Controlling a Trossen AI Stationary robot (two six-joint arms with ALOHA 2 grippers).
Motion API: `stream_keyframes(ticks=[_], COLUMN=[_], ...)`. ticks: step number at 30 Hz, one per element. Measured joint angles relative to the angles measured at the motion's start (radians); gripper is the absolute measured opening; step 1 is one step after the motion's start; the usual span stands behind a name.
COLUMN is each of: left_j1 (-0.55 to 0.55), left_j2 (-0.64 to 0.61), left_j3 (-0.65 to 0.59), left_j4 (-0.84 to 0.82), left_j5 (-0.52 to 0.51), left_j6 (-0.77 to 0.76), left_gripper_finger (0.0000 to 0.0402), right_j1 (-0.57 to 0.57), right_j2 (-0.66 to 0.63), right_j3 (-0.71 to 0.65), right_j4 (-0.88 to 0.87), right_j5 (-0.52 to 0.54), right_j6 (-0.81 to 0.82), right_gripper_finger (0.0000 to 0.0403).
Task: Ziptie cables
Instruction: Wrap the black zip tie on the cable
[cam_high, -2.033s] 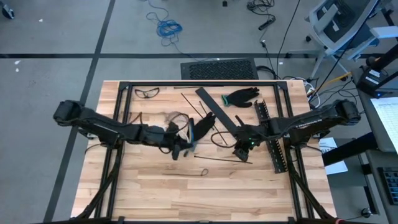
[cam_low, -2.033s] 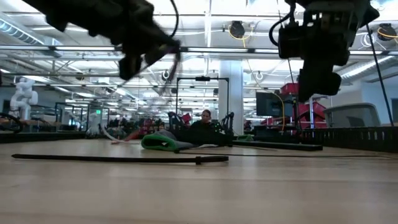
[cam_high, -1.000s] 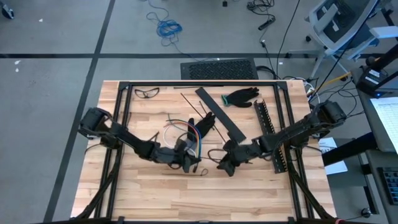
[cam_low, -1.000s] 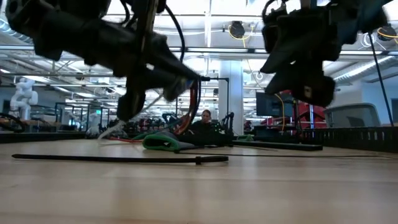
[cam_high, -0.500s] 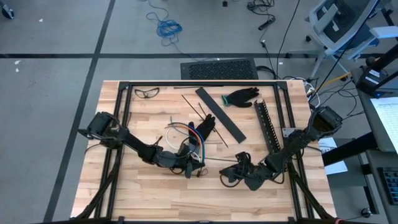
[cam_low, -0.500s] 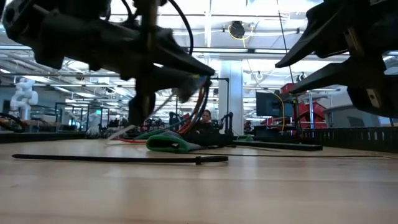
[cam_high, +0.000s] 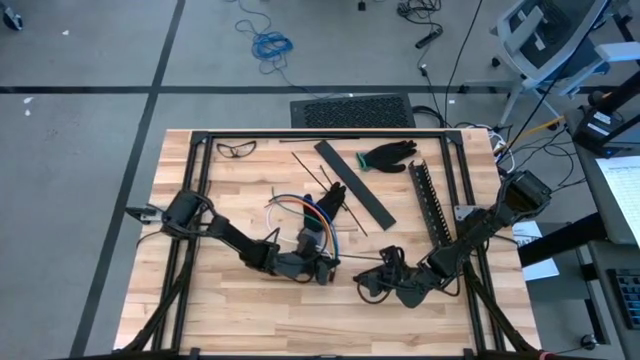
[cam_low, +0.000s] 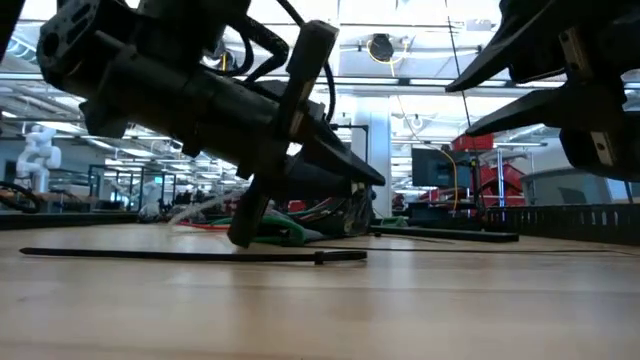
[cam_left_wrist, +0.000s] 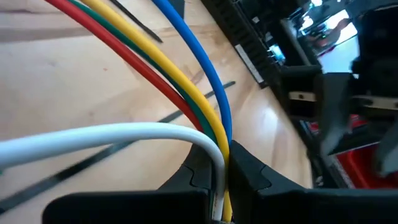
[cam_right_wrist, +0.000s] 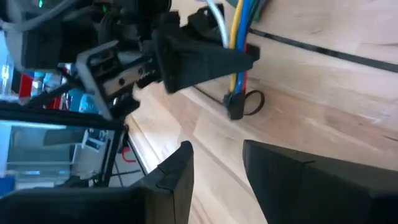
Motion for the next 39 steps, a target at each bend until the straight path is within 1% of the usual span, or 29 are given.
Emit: stream_keyframes(ticks=[3, 5, 6, 8, 10, 12, 14, 18, 20, 22, 26, 29, 33, 36, 39], left_j1=[0.000, 0.005, 0.010, 0.024, 0.039, 0.058, 0.074, 0.084, 0.084, 0.076, 0.047, 0.016, -0.026, -0.053, -0.070], left_j2=[0.000, 0.000, -0.001, -0.009, -0.028, -0.076, -0.142, -0.309, -0.411, -0.510, -0.692, -0.809, -0.910, -0.965, -1.000], left_j3=[0.000, 0.000, 0.000, -0.004, -0.006, -0.010, -0.020, -0.047, -0.052, -0.052, -0.053, -0.053, -0.053, -0.053, -0.053], left_j4=[-0.018, -0.022, -0.025, -0.040, -0.051, -0.056, -0.070, -0.171, -0.242, -0.329, -0.464, -0.532, -0.586, -0.610, -0.653], left_j5=[-0.024, -0.045, -0.056, -0.069, -0.068, -0.065, -0.051, -0.038, -0.037, -0.042, -0.084, -0.127, -0.205, -0.258, -0.321], left_j6=[0.025, 0.031, 0.045, 0.081, 0.135, 0.205, 0.284, 0.431, 0.498, 0.546, 0.604, 0.637, 0.692, 0.737, 0.756], left_gripper_finger=[0.0025, 0.0025, 0.0025, 0.0025, 0.0025, 0.0025, 0.0025, 0.0025, 0.0025, 0.0025, 0.0025, 0.0025, 0.0025, 0.0025, 0.0025], right_j1=[0.013, 0.029, 0.041, 0.056, 0.061, 0.046, 0.018, -0.055, -0.086, -0.113, -0.163, -0.202, -0.251, -0.281, -0.307], right_j2=[0.000, 0.000, 0.000, 0.000, 0.002, 0.019, 0.043, 0.131, 0.188, 0.241, 0.324, 0.365, 0.425, 0.454, 0.462], right_j3=[0.000, 0.003, 0.012, 0.036, 0.067, 0.110, 0.158, 0.279, 0.345, 0.412, 0.536, 0.603, 0.670, 0.688, 0.689], right_j4=[0.056, 0.101, 0.095, 0.027, -0.100, -0.219, -0.305, -0.379, -0.413, -0.477, -0.608, -0.610, -0.612, -0.614, -0.611], right_j5=[0.000, -0.002, -0.010, -0.039, -0.069, -0.110, -0.164, -0.280, -0.313, -0.325, -0.332, -0.372, -0.470, -0.525, -0.555], right_j6=[-0.030, -0.089, -0.116, -0.146, -0.157, -0.194, -0.289, -0.581, -0.731, -0.836, -0.952, -1.085, -1.216, -1.234, -1.234], right_gripper_finger=[0.0132, 0.0132, 0.0132, 0.0129, 0.0123, 0.0114, 0.0105, 0.0090, 0.0089, 0.0092, 0.0105, 0.0114, 0.0118, 0.0115, 0.0112])
